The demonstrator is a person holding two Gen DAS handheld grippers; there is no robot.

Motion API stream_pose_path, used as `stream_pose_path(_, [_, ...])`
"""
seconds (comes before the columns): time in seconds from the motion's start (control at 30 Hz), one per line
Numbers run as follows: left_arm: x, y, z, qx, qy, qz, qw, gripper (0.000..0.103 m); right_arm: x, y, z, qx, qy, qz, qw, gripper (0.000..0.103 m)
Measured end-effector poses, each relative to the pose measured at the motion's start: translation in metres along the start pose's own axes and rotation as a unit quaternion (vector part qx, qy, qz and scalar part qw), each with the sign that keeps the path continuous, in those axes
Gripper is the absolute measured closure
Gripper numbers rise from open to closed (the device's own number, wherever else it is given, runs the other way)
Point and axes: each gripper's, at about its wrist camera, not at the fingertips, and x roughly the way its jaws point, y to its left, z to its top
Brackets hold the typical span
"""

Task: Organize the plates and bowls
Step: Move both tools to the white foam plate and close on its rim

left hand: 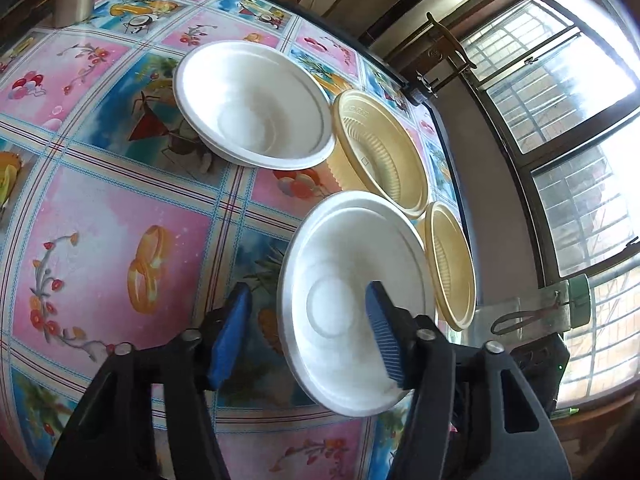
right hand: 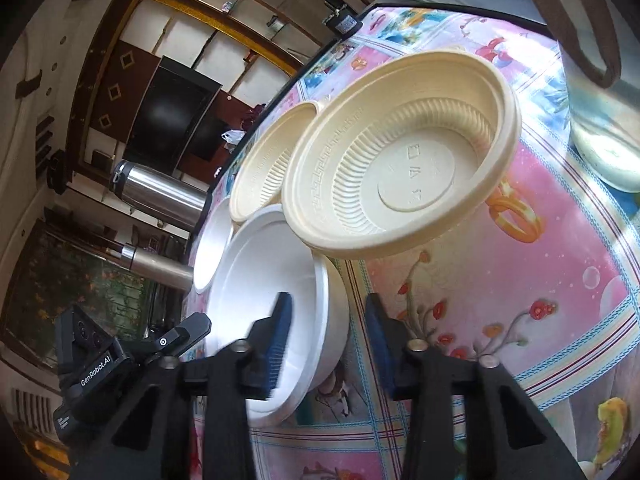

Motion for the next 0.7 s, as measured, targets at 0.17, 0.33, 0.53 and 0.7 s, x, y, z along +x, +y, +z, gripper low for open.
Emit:
stream_pose_path(0.17, [0.000,0.011,-0.002,-0.016,-0.006,0.000,0.9999,0.074,0.000,0.003,-0.003,-0.014,-0.010,-0.016,1.000,0.093])
stream_pose_path(0.33, [0.001,0.014,-0.008,-0.018,-0.012,-0.005,0.9998,0.091,-0.001,0.003,-0.002,-0.016,-0.013,-0.012,1.000,0.094])
stream_pose_path(0.53, [-0.007,0.017,-0.014,-0.013,-0.017,-0.005,0.9998,0.098,0.000,0.007,-0.005,-0.029,-0.014,-0.007,0.999,0.095])
stream_pose_path(0.7, [-0.018,0.024,-0.020,-0.015,-0.016,0.001,0.9998,0.098,0.004,0.016,-0.009,-0.050,-0.007,-0.007,0.999,0.096])
